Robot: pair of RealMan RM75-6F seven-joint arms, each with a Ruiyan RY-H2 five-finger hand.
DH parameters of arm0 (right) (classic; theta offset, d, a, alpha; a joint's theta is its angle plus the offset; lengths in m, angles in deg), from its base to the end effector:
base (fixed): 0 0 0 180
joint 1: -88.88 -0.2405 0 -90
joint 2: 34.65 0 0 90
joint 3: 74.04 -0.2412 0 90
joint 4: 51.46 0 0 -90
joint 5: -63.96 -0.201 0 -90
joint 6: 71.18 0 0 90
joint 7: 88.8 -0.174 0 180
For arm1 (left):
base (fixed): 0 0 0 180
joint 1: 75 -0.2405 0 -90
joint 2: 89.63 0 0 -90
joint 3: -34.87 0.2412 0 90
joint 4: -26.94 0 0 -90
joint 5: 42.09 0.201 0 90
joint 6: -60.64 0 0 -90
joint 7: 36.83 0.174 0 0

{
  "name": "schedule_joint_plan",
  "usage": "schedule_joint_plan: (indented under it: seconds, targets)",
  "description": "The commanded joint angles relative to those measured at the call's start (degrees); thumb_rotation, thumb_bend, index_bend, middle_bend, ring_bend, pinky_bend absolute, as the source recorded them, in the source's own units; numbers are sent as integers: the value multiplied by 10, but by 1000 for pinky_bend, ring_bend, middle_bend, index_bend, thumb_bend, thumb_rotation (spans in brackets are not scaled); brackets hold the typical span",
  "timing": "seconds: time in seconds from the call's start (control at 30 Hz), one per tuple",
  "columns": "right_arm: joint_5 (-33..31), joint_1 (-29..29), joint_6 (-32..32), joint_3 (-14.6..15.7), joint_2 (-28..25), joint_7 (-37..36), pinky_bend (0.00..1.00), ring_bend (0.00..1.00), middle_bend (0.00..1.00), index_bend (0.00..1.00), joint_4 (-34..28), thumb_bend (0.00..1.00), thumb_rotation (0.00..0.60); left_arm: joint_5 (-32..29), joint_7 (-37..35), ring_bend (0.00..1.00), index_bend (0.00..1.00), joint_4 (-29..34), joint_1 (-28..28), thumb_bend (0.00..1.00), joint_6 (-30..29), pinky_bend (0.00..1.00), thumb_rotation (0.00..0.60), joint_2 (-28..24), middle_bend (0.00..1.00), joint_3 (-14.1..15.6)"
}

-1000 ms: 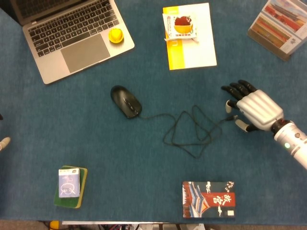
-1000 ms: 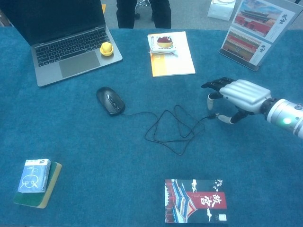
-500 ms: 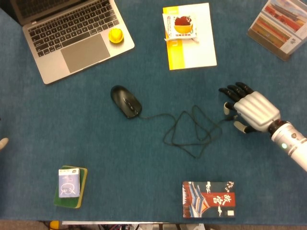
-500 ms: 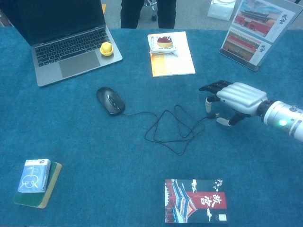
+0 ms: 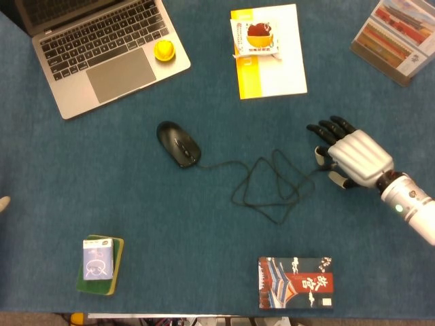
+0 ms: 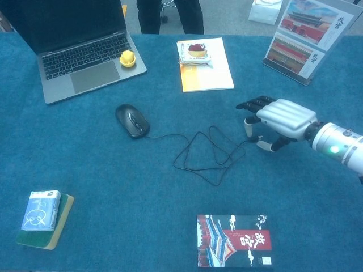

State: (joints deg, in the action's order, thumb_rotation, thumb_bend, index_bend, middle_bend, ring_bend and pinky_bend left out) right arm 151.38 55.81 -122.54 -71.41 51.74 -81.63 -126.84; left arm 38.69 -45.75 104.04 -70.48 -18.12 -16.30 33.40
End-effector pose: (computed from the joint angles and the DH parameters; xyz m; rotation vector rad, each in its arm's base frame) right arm -0.2215 -0.2898 -0.0424 2.1688 -0.8605 0.6933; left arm -0.3546 0.2027 0.1231 -1.3189 -1.0779 -0.8123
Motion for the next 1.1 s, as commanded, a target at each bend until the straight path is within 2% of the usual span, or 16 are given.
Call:
schedule_joint_plan:
  seconds: [0.03, 0.63, 1.1]
  targets:
    - [3, 0, -2, 2, 1, 2, 44, 0, 70, 466, 1, 319, 600, 0, -2, 439, 449, -1, -1, 0, -1, 556, 600, 0, 413, 0]
    - [0, 6, -8, 11, 4, 41, 39, 0, 70, 476, 7, 312, 600, 2, -12, 439, 449, -8, -6, 0, -4, 556, 600, 1, 413, -1]
    - [7, 11, -24, 11, 10, 47, 39, 0, 70, 624, 12, 310, 600, -1, -14, 439, 449, -12, -7, 0, -1, 556, 600, 4, 413, -2]
